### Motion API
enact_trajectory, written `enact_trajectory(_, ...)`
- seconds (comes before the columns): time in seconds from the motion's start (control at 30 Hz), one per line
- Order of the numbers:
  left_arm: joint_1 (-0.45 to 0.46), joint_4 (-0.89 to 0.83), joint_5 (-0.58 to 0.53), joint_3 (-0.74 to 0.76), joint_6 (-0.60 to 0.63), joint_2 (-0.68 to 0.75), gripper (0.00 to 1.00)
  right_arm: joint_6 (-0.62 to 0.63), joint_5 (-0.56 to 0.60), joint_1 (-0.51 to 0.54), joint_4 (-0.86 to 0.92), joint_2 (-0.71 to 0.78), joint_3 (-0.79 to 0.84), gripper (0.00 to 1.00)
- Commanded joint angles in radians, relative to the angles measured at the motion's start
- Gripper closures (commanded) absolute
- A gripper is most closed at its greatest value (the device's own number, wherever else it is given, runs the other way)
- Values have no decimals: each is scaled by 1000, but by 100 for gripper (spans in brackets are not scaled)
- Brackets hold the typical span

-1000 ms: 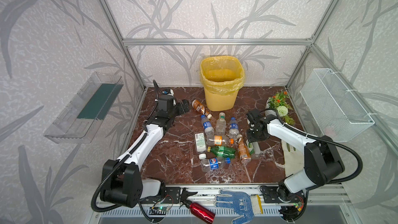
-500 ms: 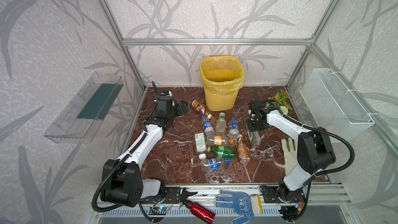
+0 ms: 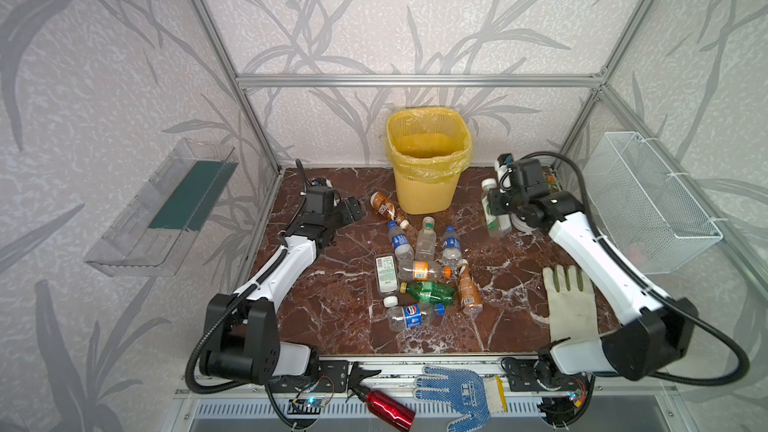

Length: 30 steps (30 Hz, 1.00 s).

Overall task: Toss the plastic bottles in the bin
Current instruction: 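Lift the clear bottle over the yellow bin and open the right gripper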

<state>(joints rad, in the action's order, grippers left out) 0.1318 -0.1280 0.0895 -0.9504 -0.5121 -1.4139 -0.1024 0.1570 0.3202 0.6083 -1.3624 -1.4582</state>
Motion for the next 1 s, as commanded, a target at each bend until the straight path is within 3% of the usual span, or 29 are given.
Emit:
enact_trajectory(0.0, -8, -52, 13, -43, -16, -39, 1, 72, 35, -21, -117, 71, -167, 69)
enact_trajectory(0.2, -8, -49, 30, -70, -31, -84, 1, 57, -12, -20, -274, 30, -330, 68)
enact_trajectory(0.4, -9, -45, 77, -92, -65, -123, 1, -82, -237, -6, -295, -281, -523, 68)
enact_trajectory(0.47, -8, -42, 90, -92, -76, -139, 1, -71, -332, 20, -164, -480, -741, 60)
enact_trajectory(0.53, -8, -52, 103, -95, -82, -152, 2, -57, -351, 33, 77, -703, -1109, 46)
enact_trajectory(0.63, -9, -81, 116, -101, -77, -156, 2, -87, -303, 28, 295, -938, -1638, 20)
enact_trajectory(0.67, -8, -84, 118, -100, -76, -157, 2, -94, -299, 27, 295, -956, -1707, 15)
enact_trajectory(0.73, -8, -85, 123, -94, -75, -158, 2, -90, -282, 32, 204, -845, -1526, 9)
enact_trajectory(0.9, -8, -78, 132, -87, -94, -153, 2, -66, -229, 49, -180, -499, -906, 6)
enact_trajectory(0.97, -9, -62, 140, -83, -109, -154, 2, -69, -228, 49, -288, -401, -728, 5)
